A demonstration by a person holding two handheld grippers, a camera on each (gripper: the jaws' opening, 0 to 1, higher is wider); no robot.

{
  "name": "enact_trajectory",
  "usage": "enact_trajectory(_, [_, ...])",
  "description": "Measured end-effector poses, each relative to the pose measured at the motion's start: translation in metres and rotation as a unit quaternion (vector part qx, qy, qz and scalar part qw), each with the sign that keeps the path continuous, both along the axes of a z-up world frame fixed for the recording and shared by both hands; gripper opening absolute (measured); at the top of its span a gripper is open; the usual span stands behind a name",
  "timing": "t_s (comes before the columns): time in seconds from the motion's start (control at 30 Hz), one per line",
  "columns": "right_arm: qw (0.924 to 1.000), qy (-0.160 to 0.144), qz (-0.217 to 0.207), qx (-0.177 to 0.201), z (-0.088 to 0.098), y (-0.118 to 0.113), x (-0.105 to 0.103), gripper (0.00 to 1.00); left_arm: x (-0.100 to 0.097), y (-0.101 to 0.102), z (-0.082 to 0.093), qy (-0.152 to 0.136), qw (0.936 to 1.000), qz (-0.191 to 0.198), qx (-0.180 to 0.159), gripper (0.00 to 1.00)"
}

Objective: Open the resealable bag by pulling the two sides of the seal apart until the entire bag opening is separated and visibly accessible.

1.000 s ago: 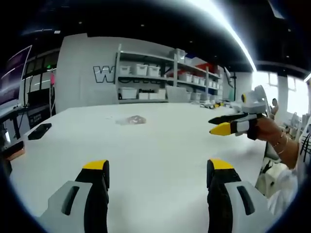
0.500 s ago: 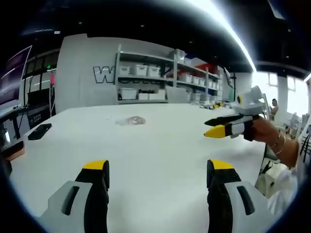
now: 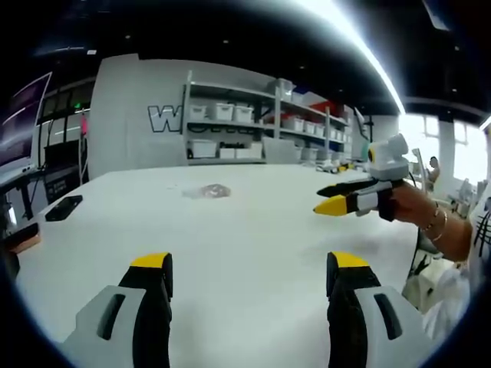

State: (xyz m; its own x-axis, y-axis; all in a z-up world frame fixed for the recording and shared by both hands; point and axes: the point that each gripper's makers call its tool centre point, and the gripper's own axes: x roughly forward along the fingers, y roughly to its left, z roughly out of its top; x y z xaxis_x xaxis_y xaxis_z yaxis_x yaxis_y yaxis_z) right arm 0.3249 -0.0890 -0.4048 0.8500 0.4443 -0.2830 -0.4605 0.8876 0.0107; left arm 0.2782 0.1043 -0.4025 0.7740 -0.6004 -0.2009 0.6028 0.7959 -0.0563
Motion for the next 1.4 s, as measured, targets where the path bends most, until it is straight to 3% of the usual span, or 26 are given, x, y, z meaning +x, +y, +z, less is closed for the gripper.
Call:
enact_trajectory(0.6, [0.9999, 0.014, -0.004, -0.005, -0.011, 0.001, 0.012, 0.73, 0.0, -0.001, -0.001, 0.002, 1.0, -0.003, 0.0, 0.82])
enact_trajectory(1.4, [0.9996, 0.009, 0.006, -0.025, 0.005, 0.01, 0.034, 0.71, 0.0, 0.002, 0.001, -0.002, 1.0, -0.002, -0.008, 0.82])
